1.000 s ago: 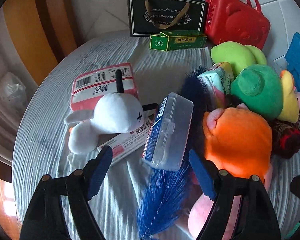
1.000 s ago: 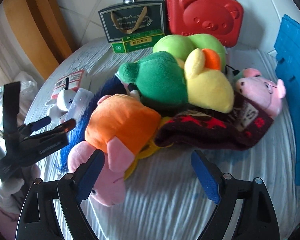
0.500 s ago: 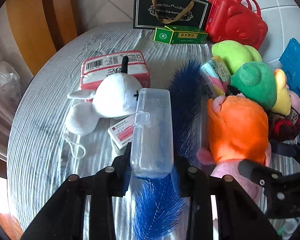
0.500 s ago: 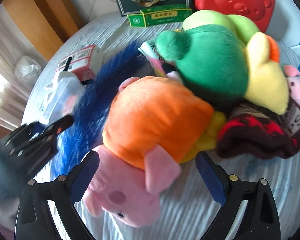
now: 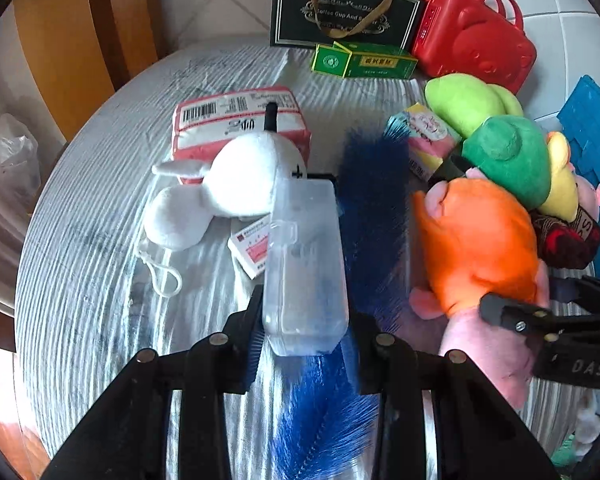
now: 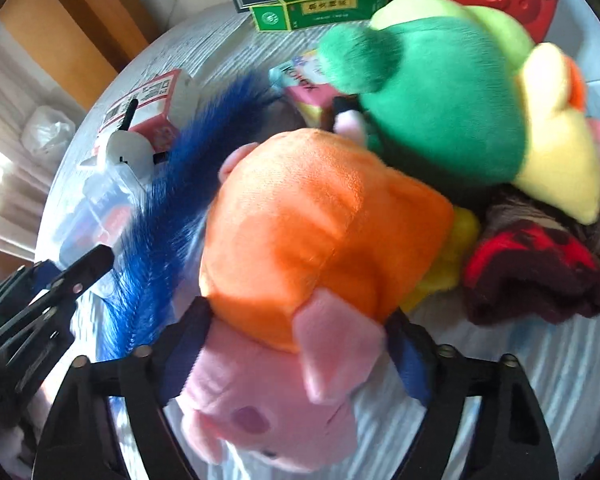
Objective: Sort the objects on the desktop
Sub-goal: 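Grasp the clear box with the left tool while the right tool grasps the orange-pink pig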
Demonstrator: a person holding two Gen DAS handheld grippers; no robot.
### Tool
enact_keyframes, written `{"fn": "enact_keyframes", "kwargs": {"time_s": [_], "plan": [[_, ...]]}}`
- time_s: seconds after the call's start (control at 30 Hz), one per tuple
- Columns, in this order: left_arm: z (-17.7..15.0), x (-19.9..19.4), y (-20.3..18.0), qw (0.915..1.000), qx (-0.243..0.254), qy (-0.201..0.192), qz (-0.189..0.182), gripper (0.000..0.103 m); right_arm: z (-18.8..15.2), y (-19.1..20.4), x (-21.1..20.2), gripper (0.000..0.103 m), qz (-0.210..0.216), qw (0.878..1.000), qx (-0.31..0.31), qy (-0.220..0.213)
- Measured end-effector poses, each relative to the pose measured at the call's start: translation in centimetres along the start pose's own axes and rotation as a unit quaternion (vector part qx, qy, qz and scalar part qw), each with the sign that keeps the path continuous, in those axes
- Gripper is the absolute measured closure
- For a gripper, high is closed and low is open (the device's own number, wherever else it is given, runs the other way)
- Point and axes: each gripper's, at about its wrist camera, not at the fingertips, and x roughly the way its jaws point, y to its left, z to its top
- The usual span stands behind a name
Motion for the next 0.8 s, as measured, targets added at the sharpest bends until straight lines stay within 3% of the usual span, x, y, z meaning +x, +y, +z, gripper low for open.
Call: {"fn": "enact_keyframes", "kwargs": {"time_s": [0.23, 0.37, 0.5, 0.57, 0.63, 0.8], "plan": [[0.6, 0.2, 0.2, 0.9999, -0.01, 0.002, 0.008, 0.069, -0.1, -0.7, 0.0, 0.017, -0.003, 1.0, 0.001, 0.003], [0.7, 2.0, -0.4, 0.9995, 0.0, 0.018, 0.025, 0.068, 0.3, -0.2, 0.6, 0.004, -0.009, 1.0, -0.004, 0.008], [-0.1, 1.6, -0.7, 0.9995, 0.008, 0.003, 0.031, 0.07, 0.6, 0.2, 1.9, 0.003, -0.002, 1.0, -0.001, 0.016], [-0.3, 0.5, -0.7, 0.9991, 0.011, -0.012, 0.04, 0.07, 0.5, 0.3, 1.8, 0.024, 0.012, 1.0, -0.003, 0.017], [-0.3, -1.0, -0.7, 0.9976, 0.016, -0.034, 0.057, 0.071, 0.3, 0.8, 0.6, 0.031, 0.006, 1.0, -0.016, 0.0], [-0.2, -5.4, -1.0, 0.9929, 0.018, -0.09, 0.075, 0.071, -1.0, 1.3, -4.2, 0.033, 0.021, 0.997, -0.042, -0.062]]}}
